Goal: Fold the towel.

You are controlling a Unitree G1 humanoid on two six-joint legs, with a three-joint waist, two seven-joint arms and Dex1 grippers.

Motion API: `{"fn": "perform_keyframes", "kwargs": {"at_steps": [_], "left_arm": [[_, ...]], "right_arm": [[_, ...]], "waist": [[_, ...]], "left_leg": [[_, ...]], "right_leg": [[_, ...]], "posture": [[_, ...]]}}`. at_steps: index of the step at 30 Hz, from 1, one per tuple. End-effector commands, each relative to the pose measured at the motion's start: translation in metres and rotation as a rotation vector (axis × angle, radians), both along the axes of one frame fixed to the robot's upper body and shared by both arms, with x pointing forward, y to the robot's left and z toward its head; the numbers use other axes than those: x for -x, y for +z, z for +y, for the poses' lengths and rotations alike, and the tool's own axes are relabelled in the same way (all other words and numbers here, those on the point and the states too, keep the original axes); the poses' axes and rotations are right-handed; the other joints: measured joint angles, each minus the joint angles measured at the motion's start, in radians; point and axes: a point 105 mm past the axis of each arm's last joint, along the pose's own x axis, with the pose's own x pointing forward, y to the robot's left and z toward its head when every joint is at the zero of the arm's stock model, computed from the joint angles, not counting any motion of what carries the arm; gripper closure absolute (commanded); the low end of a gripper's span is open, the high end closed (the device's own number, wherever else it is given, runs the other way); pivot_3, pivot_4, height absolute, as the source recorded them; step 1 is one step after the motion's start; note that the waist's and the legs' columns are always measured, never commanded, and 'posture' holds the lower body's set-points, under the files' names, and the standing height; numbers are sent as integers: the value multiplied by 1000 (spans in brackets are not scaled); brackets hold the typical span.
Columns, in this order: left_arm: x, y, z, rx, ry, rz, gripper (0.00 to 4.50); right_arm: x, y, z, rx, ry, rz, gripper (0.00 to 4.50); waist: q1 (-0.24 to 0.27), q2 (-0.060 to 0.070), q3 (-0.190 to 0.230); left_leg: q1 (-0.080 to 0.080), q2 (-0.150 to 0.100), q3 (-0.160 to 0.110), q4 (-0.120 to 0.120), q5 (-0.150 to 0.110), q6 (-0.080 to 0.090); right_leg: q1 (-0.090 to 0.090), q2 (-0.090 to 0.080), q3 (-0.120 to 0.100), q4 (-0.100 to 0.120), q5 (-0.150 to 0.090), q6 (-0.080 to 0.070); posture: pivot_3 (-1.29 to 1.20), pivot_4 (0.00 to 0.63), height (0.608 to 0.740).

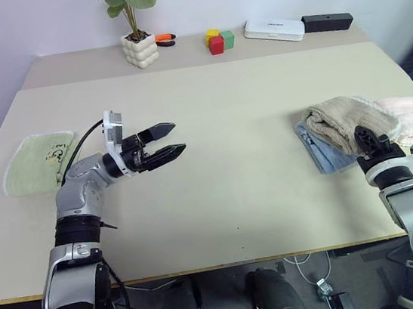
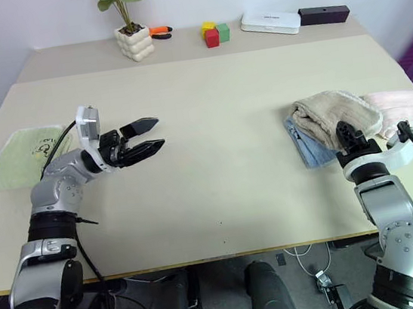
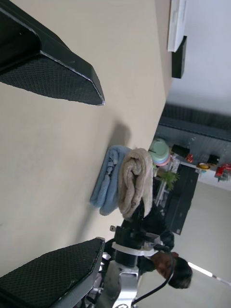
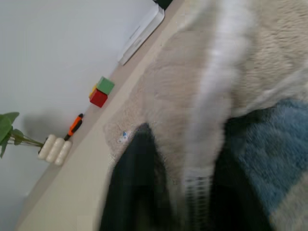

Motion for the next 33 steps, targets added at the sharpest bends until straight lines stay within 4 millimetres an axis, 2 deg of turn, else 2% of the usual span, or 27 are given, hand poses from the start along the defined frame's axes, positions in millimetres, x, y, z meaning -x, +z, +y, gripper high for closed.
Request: {"fn": "perform_keyframes", "kwargs": {"at_steps": [1, 3, 4, 8, 13, 16, 21, 23, 25, 29, 33], "left_arm": [[-1, 9, 1, 15, 8, -44, 0], [-1, 9, 0, 18, 8, -45, 0], [-1, 9, 1, 21, 8, -46, 0], [0, 7, 1, 20, 10, -44, 0], [0, 6, 1, 28, 9, -35, 0], [-1, 4, -4, 36, -1, -32, 0], [-3, 5, -6, 40, -1, -42, 0], [-4, 6, -6, 39, 0, -44, 0], [-4, 7, -4, 35, 6, -48, 0], [-3, 8, 1, 28, 25, -57, 0], [1, 9, 12, 19, 73, -70, 0]], "right_arm": [[3, 13, 4, 35, 19, -39, 1403], [4, 12, 4, 62, 22, -17, 379], [5, 11, 5, 101, 34, -3, 51], [14, -1, 6, 190, 35, 63, 51], [20, 4, 1, 208, 8, 47, 51], [28, 2, -10, 356, -35, 96, 51], [30, -3, -27, 472, -151, 181, 51], [25, 8, -32, 523, -212, 173, 51], [17, 20, -26, 575, -206, 127, 51], [7, 29, -26, 697, -239, 144, 51], [-21, 64, 2, 886, -174, 13, 51]], "waist": [[0, 0, 0], [1, 0, 0], [2, 0, 0], [1, 0, 0], [1, 0, 0], [5, 0, 0], [2, 0, -1], [-2, 0, -1], [-3, 1, -1], [2, 1, -1], [-3, 1, -1]], "left_leg": [[0, 0, 0, 0, 0, 0], [0, 0, 0, 0, 0, 0], [0, 0, 0, 0, 0, 0], [0, 0, 0, 0, 0, 0], [0, 0, -1, 1, 0, 0], [0, 0, -1, 1, 0, 0], [0, -1, -1, 2, 0, 0], [0, -1, -1, 2, 0, 0], [1, -1, -1, 2, 0, 0], [1, -1, -2, 2, 0, 0], [0, -1, -1, 3, 0, 0]], "right_leg": [[0, 0, 0, 0, 0, 0], [0, 0, 0, 0, 0, 0], [0, 0, 0, 0, 0, 0], [0, 0, 0, 0, 0, 0], [1, 0, 0, 0, 0, 0], [1, 0, 0, 0, 0, 0], [2, 0, 0, 0, 0, 0], [2, 0, 0, 0, 0, 0], [2, 0, 0, 1, 0, 0], [2, 0, 0, 1, 0, 0], [2, 0, 0, 1, 0, 0]], "posture": [[0, 150, 735], [0, 150, 735], [0, 150, 735], [0, 150, 735], [0, 150, 735], [0, 150, 735], [0, 150, 735], [0, 150, 735], [0, 150, 735], [0, 150, 735], [0, 150, 735]]}}
